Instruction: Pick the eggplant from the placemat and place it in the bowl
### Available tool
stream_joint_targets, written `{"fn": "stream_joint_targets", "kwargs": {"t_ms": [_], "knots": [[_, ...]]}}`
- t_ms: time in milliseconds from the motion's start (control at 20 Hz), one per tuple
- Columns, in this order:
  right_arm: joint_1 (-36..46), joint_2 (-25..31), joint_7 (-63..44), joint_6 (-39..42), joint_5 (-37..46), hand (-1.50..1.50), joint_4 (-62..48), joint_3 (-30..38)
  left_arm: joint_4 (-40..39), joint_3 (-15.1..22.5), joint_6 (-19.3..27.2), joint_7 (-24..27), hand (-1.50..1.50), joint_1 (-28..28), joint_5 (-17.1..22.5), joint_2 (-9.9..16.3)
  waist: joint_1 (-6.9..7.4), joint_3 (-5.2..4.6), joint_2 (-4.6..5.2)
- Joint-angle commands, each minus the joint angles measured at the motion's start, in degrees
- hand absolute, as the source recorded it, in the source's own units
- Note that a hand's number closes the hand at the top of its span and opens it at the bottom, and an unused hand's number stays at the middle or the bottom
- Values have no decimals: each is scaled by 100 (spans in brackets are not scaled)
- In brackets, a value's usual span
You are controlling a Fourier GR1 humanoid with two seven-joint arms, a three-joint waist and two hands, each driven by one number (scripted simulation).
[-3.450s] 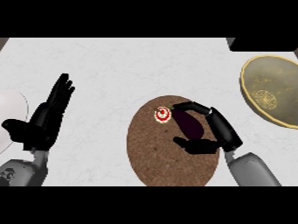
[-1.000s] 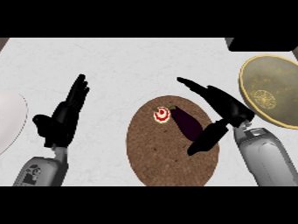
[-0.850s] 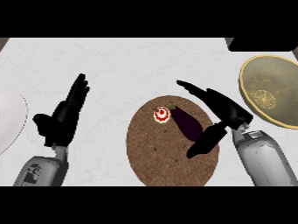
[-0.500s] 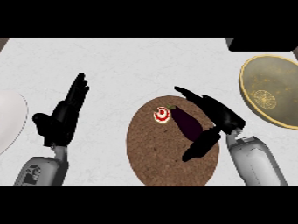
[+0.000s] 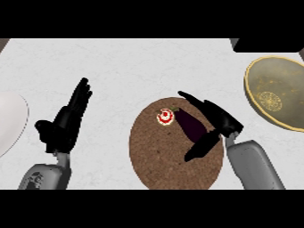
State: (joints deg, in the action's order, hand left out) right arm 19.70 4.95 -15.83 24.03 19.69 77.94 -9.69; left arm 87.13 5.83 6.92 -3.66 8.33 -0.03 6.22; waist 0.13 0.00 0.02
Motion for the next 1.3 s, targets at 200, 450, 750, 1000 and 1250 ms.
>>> {"fn": "stream_joint_targets", "kwargs": {"t_ms": [200, 450, 750, 1000, 1250], "knots": [[313, -38, 474, -740, 1219, -150, -1148, -360, -23, -34, -86, -71, 0, 108, -37, -93, 24, 0, 8], [256, -167, 600, -474, 1204, -150, -1269, -262, 281, -259, -177, -390, 0, 114, -55, 7, -2, 0, -2], [402, 91, 1694, -263, 1618, 150, -1537, -827, -38, -190, -227, -71, 0, 92, -47, -131, 21, 1, 11], [73, -69, 1899, -386, 1738, 150, -1431, -909, 48, -126, -135, 75, 0, -205, -224, -205, 4, 0, 1], [-722, -273, 1144, -933, 1382, 150, -171, -365, 308, -309, -217, -230, 0, -82, -100, -37, -120, -2, -44]]}}
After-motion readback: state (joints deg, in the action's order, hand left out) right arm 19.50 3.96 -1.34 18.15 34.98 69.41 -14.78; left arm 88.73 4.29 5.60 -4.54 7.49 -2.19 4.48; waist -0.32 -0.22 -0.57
